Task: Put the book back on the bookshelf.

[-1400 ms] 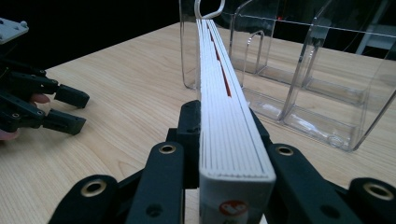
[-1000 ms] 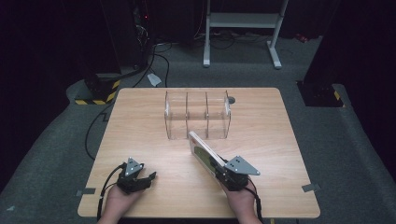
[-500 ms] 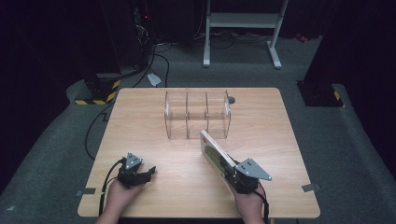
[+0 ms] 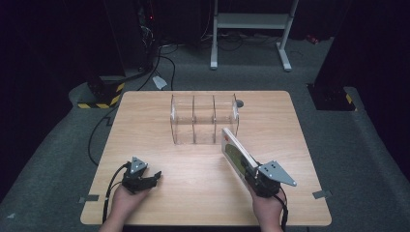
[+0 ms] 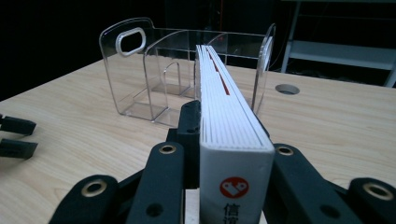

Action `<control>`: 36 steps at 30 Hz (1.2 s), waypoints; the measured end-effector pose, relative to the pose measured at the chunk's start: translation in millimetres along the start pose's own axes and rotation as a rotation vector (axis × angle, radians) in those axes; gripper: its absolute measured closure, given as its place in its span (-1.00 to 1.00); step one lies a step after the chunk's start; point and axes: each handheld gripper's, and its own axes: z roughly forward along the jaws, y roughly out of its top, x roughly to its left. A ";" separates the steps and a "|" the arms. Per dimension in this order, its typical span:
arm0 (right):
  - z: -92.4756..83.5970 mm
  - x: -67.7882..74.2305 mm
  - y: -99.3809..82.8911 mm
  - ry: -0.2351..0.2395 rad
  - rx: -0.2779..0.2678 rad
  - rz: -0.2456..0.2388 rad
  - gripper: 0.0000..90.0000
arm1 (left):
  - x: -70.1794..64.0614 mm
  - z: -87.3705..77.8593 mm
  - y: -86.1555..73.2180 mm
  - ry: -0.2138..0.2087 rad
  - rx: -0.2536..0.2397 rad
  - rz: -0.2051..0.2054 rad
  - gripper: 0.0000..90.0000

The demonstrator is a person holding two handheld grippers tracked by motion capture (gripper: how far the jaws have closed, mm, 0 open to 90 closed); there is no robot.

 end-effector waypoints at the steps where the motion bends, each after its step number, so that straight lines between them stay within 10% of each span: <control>1: 0.7 -0.8 1.5 -0.005 -0.001 0.002 0.68 | 0.0 0.0 0.0 0.000 0.000 0.000 -0.30; 36: 122.9 4.2 42.8 -0.203 0.037 -0.044 0.68 | -1.0 -0.8 -0.6 -0.007 0.001 0.002 -0.30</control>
